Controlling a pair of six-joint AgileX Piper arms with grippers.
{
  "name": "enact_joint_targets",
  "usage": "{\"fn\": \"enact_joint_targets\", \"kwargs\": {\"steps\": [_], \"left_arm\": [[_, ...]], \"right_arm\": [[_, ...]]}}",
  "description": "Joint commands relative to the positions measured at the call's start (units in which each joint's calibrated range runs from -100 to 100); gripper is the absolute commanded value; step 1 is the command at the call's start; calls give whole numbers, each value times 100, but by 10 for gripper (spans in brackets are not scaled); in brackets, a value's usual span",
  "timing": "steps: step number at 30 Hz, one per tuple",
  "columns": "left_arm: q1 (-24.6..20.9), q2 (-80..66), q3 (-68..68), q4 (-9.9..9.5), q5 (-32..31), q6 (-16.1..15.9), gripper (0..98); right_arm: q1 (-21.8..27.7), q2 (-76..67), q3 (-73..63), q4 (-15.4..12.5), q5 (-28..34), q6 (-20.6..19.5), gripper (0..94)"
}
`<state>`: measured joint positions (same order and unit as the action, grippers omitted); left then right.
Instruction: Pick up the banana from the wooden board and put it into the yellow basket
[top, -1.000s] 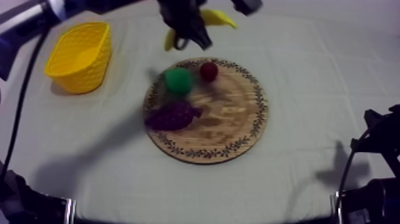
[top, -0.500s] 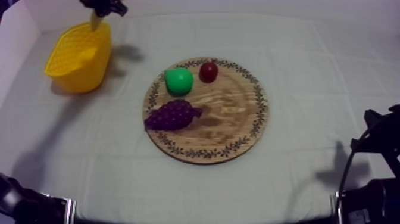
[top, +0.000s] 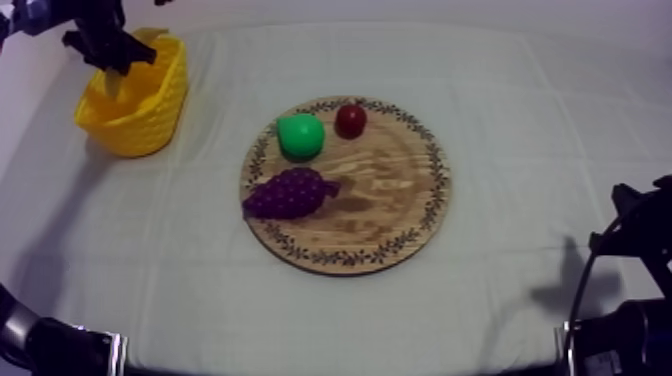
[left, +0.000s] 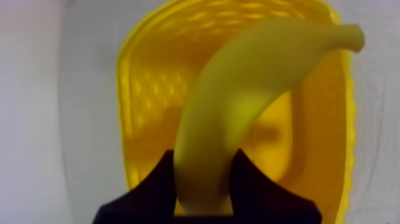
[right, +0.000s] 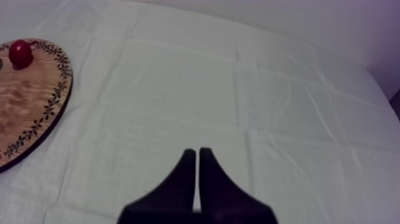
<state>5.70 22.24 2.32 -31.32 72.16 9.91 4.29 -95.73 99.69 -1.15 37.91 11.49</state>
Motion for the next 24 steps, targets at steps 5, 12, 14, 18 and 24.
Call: {"fn": "enact_joint_targets", "kwargs": {"steps": [5, 12, 14, 18, 24], "left_arm": [[-12, 179, -8, 56, -97, 212, 229], [-102, 424, 73, 116, -163, 479, 242], [-119, 458, 97, 129, -188, 522, 253], [-141, 461, 130, 156, -246, 518, 318], [-191, 447, 214, 206, -427, 486, 448]], "right_arm": [[0, -2, -3, 1, -1, 1, 3], [0, -2, -3, 1, -1, 1, 3], [0, -2, -3, 1, -1, 1, 3], [0, -2, -3, 1, -1, 1, 3], [0, -2, -3, 1, -1, 1, 3]]}}
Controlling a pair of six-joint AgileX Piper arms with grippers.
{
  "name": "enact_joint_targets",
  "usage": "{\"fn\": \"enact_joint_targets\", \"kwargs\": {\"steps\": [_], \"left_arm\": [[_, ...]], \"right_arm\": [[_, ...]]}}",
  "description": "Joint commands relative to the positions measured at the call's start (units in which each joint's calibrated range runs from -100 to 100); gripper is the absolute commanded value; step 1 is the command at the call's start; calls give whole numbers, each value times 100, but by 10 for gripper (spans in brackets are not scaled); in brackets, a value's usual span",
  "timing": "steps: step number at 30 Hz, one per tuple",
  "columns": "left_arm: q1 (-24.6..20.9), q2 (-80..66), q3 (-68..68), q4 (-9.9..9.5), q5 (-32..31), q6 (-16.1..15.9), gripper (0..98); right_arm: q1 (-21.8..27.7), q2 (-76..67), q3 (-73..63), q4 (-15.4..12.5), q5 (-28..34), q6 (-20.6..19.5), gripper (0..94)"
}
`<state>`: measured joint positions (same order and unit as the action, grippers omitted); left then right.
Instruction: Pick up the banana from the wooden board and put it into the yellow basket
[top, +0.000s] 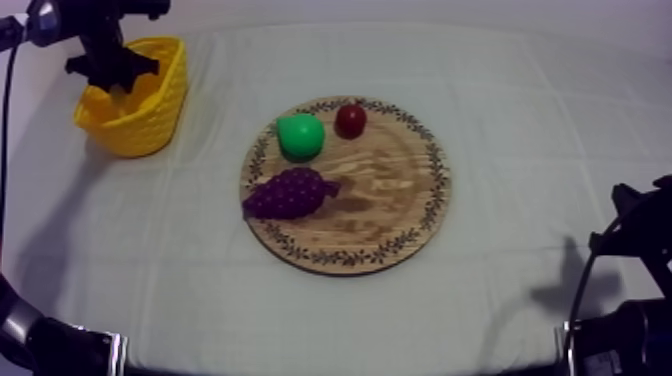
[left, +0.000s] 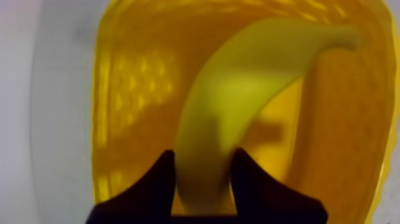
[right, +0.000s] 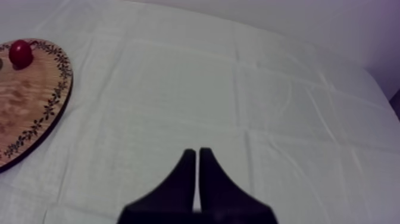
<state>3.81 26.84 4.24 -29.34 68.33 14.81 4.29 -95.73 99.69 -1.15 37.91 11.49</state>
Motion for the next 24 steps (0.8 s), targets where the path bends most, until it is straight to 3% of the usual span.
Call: {"fn": "enact_joint_targets", "kwargs": {"steps": [1, 5, 10, 15, 24], "left_arm": [[-10, -22, 56, 15, -98, -8, 467], [-47, -75, 193, 44, -323, -25, 493], [-83, -270, 501, 119, -804, -82, 295], [-107, -782, 1189, 327, -1612, -113, 85], [83, -2413, 3036, 615, -2843, -244, 5]], "right_arm": [[0, -2, -3, 1, -1, 1, 3], [0, -2, -3, 1, -1, 1, 3], [0, -2, -3, 1, -1, 1, 3], [0, -2, -3, 1, -1, 1, 3], [0, -2, -3, 1, -1, 1, 3]]}}
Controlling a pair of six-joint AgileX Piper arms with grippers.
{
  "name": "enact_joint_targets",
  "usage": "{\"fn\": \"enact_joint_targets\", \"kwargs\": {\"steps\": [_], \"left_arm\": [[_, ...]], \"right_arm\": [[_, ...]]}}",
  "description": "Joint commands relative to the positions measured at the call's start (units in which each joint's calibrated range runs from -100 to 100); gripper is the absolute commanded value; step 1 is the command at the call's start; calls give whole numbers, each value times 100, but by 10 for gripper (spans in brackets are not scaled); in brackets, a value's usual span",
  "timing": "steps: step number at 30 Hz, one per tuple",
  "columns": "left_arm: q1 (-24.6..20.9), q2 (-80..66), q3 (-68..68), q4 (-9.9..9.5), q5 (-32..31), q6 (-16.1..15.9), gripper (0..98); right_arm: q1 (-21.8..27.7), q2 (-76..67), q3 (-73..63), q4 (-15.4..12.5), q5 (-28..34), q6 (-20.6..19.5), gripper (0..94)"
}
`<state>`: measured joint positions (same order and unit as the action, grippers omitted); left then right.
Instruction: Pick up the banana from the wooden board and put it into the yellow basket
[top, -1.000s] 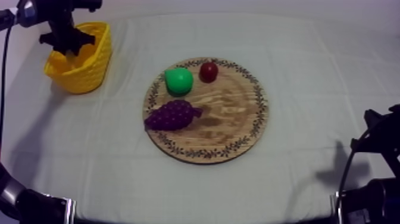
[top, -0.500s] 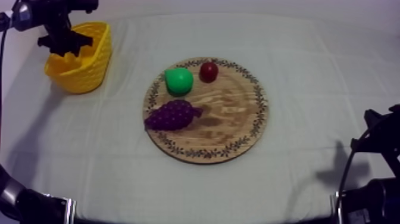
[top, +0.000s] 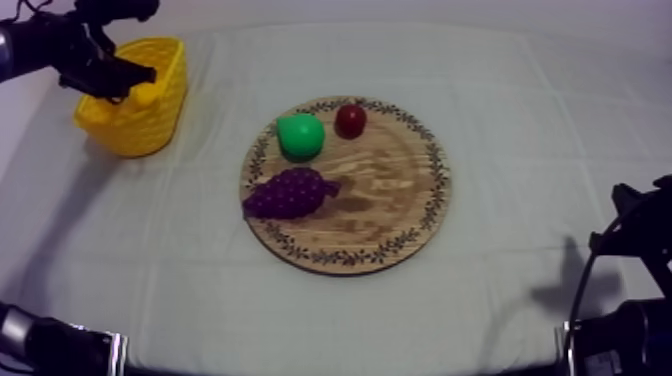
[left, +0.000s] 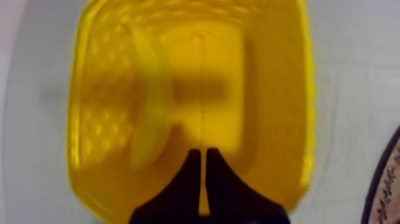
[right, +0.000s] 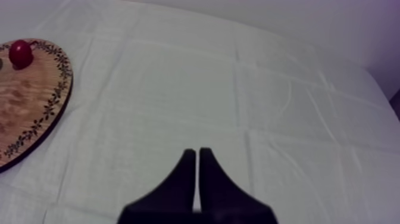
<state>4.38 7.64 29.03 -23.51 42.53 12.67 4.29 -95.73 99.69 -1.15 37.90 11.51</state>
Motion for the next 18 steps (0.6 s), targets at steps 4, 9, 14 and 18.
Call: {"fn": "enact_joint_targets", "kwargs": {"steps": [4, 9, 14, 18], "left_arm": [[105, -1575, 1681, 211, -971, -62, 3], [13, -3103, 3035, 540, -1603, -147, 2], [-97, -4585, 4044, 959, -1767, -428, 2], [-233, -5777, 4803, 1454, -1823, -865, 2]], "right_arm": [[0, -2, -3, 1, 1, -1, 3], [0, -2, -3, 1, 1, -1, 3], [0, -2, -3, 1, 1, -1, 3], [0, -2, -3, 1, 1, -1, 3]]}}
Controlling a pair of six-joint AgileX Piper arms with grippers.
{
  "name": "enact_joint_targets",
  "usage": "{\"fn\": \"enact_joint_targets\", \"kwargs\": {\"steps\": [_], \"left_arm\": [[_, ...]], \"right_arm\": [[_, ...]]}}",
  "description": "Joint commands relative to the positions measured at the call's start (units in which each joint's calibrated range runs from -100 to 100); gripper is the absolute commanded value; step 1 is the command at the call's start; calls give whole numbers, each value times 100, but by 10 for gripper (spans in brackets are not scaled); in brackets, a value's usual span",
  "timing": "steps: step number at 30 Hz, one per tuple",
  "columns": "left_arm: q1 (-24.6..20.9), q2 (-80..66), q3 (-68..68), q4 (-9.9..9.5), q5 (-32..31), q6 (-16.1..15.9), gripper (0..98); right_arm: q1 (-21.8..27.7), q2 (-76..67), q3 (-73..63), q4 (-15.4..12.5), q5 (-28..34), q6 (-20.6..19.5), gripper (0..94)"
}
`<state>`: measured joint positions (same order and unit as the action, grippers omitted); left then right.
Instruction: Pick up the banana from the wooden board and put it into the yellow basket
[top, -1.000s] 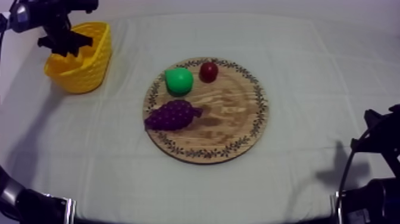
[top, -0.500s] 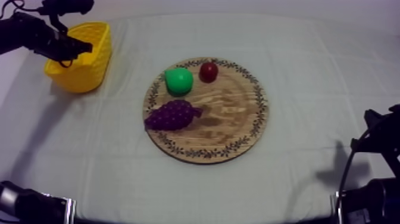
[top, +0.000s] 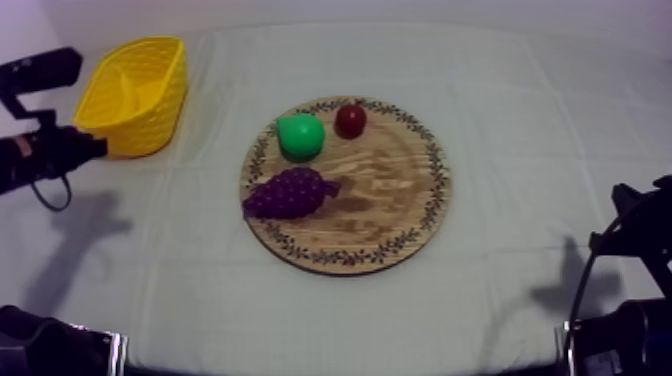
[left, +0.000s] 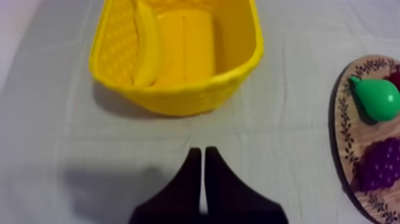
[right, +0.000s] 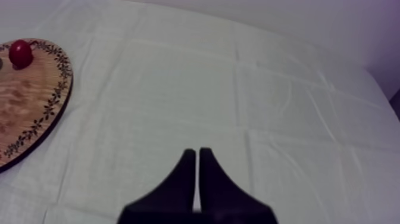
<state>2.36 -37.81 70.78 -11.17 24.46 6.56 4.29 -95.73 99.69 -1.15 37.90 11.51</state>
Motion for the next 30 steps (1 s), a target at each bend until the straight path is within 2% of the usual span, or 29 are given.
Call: {"fn": "enact_joint_targets", "kwargs": {"steps": [1, 6, 9, 12, 17, 27, 30], "left_arm": [[-55, -1525, 807, 317, 7, -336, 2], [-141, -3029, 1470, 690, 349, -618, 2], [-197, -4122, 1701, 801, 769, -672, 2], [-133, -4772, 1865, 824, 1045, -699, 2], [-150, -5611, 2353, 848, 1163, -720, 2], [-314, -6166, 2681, 921, 1493, -805, 1], [-327, -6184, 2728, 926, 1387, -652, 1]], "right_arm": [[0, -2, -3, 1, 1, -1, 3], [0, -2, -3, 1, 1, -1, 3], [0, -2, -3, 1, 1, -2, 3], [0, -2, -3, 1, 1, -1, 3], [0, -2, -3, 1, 1, -3, 3], [0, -2, -3, 1, 1, -1, 3], [0, -2, -3, 1, 1, -1, 3]]}}
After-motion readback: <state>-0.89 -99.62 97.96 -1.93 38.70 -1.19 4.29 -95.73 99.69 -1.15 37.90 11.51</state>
